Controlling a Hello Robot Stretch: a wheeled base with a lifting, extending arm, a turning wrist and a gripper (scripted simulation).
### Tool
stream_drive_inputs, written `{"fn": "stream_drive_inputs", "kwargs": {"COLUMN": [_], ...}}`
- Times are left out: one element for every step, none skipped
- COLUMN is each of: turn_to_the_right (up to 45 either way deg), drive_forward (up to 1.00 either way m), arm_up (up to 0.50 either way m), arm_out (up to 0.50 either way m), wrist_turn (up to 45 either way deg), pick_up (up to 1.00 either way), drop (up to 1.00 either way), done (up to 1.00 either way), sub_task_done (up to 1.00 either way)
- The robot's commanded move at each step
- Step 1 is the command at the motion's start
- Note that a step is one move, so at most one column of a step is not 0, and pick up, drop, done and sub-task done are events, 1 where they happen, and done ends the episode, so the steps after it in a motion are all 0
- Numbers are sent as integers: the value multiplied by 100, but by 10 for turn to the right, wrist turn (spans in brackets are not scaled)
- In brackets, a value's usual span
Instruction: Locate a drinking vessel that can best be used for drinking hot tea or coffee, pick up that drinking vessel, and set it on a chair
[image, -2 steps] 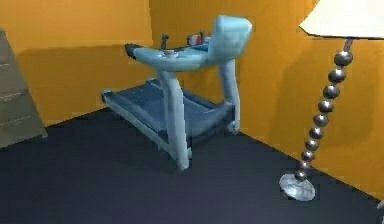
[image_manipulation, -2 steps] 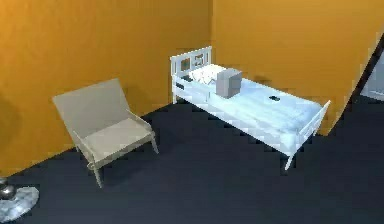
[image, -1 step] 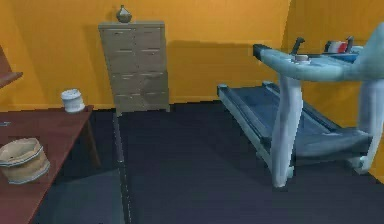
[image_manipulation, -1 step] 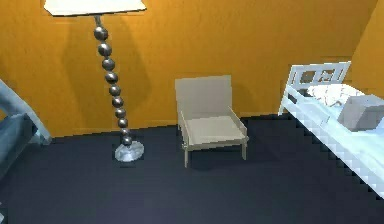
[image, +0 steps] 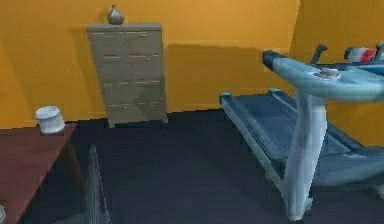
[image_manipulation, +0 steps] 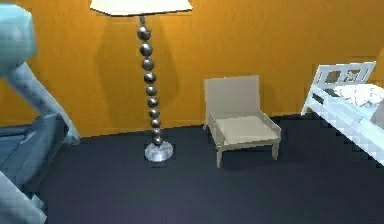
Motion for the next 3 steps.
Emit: {"fn": "stream_drive_inputs", "kwargs": {"turn_to_the_right": [-450,-450,-450], "drive_forward": [0,0,0], "arm_up": [0,0,0], "arm_out": [0,0,0], "wrist_turn": [0,0,0], "pick_up": [0,0,0], "drop": [0,0,0], "done": [0,0,0], "sub_task_done": [0,0,0]}}
